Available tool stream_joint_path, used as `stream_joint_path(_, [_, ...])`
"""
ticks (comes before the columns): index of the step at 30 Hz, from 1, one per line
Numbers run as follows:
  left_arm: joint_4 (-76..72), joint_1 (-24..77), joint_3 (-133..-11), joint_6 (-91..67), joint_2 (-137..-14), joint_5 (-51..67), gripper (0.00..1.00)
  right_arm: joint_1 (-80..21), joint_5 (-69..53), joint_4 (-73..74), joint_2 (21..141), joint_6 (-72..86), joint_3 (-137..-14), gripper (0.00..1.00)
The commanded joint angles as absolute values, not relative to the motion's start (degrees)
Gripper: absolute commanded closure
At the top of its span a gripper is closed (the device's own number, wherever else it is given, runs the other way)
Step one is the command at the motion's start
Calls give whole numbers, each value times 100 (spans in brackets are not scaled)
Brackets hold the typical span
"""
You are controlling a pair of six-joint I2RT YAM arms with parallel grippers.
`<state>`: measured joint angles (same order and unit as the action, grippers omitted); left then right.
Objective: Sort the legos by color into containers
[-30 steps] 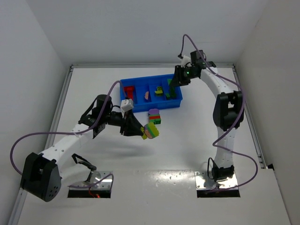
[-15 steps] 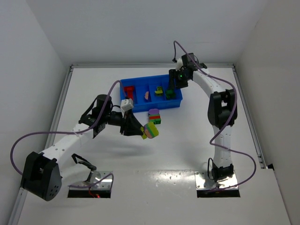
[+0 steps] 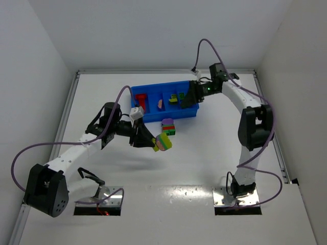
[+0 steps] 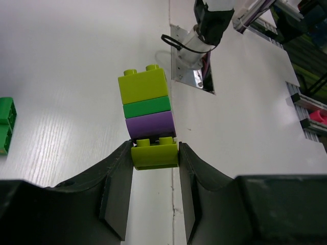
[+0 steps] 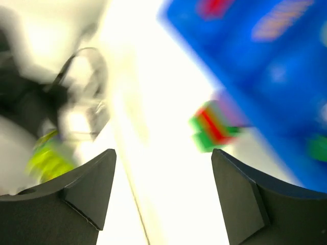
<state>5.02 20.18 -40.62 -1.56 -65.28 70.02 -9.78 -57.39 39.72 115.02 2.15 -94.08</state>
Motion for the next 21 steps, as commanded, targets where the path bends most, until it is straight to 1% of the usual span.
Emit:
stream_joint_path(1, [237,1942,-4166,-97,-6618,7497,100,-1081,-7988,4997,11074,-1993,-9193,24])
stream_joint_path(2, [237,1942,-4227,-97,-6670,7575,100,-1246,-7989,5888,11074,-2491,-9193,24])
stream_joint_path(3, [185,1942,-4228,-149,-6732,7637,100,-1309,-7937,6280,11144,-3331,-9254,24])
stream_joint_path(5, [185,1942,-4289,-210,-6802,7707,100,-1432,-7937,7123,11284,-3952,-9308,24])
stream_joint_path(9, [185,1942,-4403,-264,-6943,7822,100,-1661,-8112,8004,11426,-4982,-9413,24])
stream_joint_path(21, [185,1942,-4561,-264,-7241,7937,100,-2258,-7893,7945,11083,-5229,-8886,24])
